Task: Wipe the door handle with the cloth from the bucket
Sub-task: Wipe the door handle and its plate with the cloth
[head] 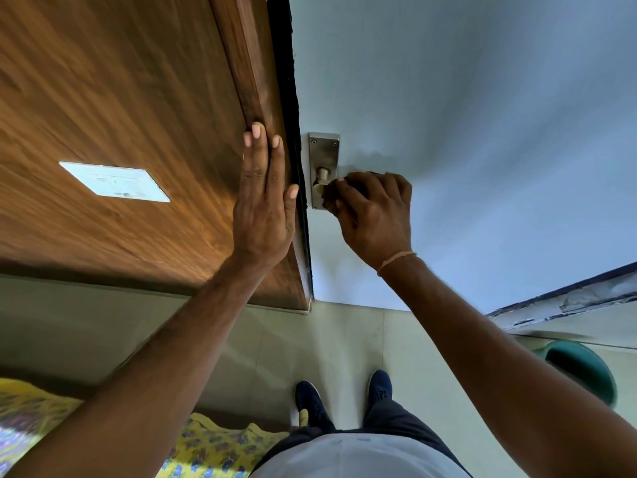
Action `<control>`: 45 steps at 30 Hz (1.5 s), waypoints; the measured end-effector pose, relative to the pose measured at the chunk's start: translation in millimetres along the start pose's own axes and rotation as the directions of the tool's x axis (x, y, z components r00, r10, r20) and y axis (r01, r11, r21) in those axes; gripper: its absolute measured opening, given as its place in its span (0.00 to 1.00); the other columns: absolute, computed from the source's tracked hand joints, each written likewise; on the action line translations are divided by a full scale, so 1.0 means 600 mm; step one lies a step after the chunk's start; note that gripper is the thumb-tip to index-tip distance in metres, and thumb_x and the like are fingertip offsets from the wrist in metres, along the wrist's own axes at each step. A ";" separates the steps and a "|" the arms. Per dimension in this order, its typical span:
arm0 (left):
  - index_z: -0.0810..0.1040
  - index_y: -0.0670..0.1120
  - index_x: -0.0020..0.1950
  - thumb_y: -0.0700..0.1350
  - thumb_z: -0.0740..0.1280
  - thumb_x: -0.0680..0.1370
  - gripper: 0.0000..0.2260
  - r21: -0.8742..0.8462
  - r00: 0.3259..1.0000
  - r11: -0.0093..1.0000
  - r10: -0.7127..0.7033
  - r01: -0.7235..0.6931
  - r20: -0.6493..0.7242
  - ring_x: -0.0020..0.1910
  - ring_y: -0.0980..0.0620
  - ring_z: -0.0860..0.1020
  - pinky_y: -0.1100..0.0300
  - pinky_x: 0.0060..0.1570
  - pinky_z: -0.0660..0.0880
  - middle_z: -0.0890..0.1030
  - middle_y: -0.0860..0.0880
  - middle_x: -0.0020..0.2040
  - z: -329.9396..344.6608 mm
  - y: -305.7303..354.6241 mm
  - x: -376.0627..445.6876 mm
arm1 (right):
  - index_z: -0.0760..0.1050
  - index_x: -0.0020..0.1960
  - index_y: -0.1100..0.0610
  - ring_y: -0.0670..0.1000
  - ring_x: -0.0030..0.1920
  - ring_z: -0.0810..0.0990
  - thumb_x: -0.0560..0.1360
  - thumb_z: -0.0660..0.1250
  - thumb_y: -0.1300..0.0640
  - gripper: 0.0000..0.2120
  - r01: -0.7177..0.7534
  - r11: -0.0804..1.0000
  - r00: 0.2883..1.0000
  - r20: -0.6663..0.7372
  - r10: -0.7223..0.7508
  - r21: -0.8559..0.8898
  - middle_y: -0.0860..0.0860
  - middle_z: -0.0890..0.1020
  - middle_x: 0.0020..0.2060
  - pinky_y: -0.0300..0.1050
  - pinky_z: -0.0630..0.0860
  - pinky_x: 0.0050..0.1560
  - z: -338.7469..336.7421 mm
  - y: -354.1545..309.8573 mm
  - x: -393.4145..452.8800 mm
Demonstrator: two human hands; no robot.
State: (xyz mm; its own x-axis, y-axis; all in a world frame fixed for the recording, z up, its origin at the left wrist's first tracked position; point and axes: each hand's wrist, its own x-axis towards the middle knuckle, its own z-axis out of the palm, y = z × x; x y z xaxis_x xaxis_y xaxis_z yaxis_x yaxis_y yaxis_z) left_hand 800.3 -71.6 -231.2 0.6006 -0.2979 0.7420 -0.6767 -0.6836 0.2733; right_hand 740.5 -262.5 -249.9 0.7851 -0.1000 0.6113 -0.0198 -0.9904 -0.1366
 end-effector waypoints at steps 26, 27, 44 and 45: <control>0.60 0.32 0.85 0.45 0.55 0.89 0.26 -0.061 1.000 0.998 -0.001 0.002 0.008 0.87 0.32 0.58 0.35 0.84 0.66 0.60 0.29 0.85 0.002 -0.004 -0.002 | 0.86 0.58 0.57 0.62 0.59 0.82 0.83 0.66 0.59 0.11 0.470 0.882 0.882 0.001 -0.471 0.022 0.57 0.85 0.56 0.58 0.79 0.61 0.051 -0.026 0.058; 0.60 0.32 0.85 0.44 0.56 0.89 0.26 -0.059 1.000 0.998 -0.001 0.001 0.006 0.87 0.32 0.57 0.35 0.84 0.66 0.60 0.29 0.85 0.002 -0.005 -0.002 | 0.86 0.59 0.56 0.62 0.58 0.81 0.83 0.66 0.59 0.11 0.456 0.889 0.890 -0.007 -0.456 0.035 0.58 0.84 0.57 0.58 0.80 0.59 0.047 -0.023 0.055; 0.62 0.31 0.84 0.45 0.56 0.88 0.27 -0.052 1.000 0.998 -0.028 0.028 0.002 0.86 0.29 0.58 0.37 0.86 0.64 0.60 0.27 0.84 0.008 0.003 -0.001 | 0.80 0.56 0.54 0.51 0.45 0.83 0.85 0.64 0.49 0.10 -0.505 0.685 0.863 0.279 0.422 0.525 0.48 0.85 0.44 0.43 0.77 0.46 -0.011 0.051 0.008; 0.62 0.31 0.84 0.45 0.56 0.88 0.27 -0.052 1.000 0.998 -0.027 0.027 0.006 0.86 0.29 0.58 0.36 0.86 0.63 0.60 0.27 0.84 0.007 0.003 -0.001 | 0.81 0.55 0.54 0.49 0.45 0.83 0.85 0.65 0.50 0.09 -0.600 0.505 0.778 0.307 0.547 0.621 0.47 0.85 0.44 0.42 0.78 0.47 -0.004 0.043 0.005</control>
State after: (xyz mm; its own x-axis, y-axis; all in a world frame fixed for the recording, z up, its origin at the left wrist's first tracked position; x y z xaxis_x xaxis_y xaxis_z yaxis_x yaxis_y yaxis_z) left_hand 800.6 -75.2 -233.8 0.6211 -0.2837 0.7306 -0.6816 -0.6556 0.3248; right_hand 740.8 -288.9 -249.5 0.7904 -0.5909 0.1617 -0.0966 -0.3808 -0.9196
